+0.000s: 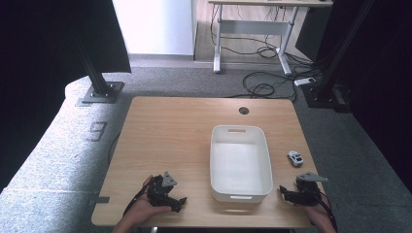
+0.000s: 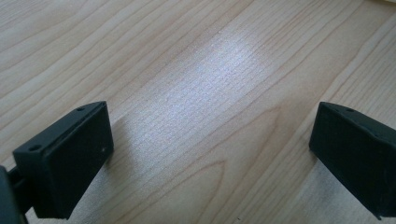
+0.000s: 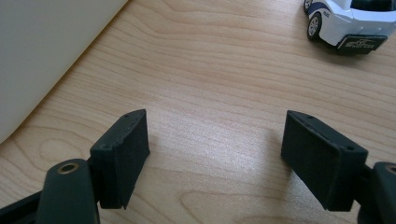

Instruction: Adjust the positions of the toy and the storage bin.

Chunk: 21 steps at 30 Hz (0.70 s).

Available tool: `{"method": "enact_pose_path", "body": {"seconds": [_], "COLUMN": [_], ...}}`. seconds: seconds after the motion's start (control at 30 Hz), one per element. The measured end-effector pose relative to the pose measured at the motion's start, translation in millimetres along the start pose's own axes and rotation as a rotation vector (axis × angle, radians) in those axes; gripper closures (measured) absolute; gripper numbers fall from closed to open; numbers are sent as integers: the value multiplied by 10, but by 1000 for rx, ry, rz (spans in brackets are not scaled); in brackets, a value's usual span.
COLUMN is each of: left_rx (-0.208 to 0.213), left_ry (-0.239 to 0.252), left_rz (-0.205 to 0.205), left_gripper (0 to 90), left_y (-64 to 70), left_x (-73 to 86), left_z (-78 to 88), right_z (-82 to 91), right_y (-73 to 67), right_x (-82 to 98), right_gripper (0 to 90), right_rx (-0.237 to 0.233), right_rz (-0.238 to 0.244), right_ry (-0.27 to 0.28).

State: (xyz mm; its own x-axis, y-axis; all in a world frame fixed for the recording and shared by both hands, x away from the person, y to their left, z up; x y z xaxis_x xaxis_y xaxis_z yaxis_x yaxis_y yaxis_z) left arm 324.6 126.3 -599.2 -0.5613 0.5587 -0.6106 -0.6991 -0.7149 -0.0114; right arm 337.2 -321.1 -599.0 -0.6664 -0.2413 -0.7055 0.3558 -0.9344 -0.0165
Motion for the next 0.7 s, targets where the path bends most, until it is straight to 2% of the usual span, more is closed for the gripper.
{"method": "enact_pose_path", "body": {"seconds": [0.3,0.43,0.53,0.7], "left_rx": [-1,0,5,6], "left_ry": [1,-1,1,3], "left_rz": [2,-2,-7,-6], "left_gripper": [0,0,0,0], "left_y": [2,1,-2,-1], "left_x": [2,2,0,1], "left_z": [1,1,-1,-1], "right_z": [-3,3,2,-14], "right_y": [-31,-86,-108,-85], "right_x": [-17,-31,-56,-60], "right_gripper": [244,280,278,259], "right_rx": [10,0,17,6], "right_rz": [15,43,78,55], "right_ry": [-2,-14,-26,-37]}}
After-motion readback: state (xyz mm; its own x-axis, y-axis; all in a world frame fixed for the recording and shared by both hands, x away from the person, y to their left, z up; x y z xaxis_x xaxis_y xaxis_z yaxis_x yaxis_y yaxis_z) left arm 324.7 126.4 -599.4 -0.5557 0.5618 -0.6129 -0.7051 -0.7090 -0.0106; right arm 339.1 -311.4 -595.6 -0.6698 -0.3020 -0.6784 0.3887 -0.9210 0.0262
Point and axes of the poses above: each handheld gripper's, and its own axes: z roughly backward along the jaws, x roughly out of its underside, y roughly to its right, the point moved 7 cm from there along -z, roughly forward along the jaws, and after that the axes turned 1 degree about -x, right-handed, at the moved point
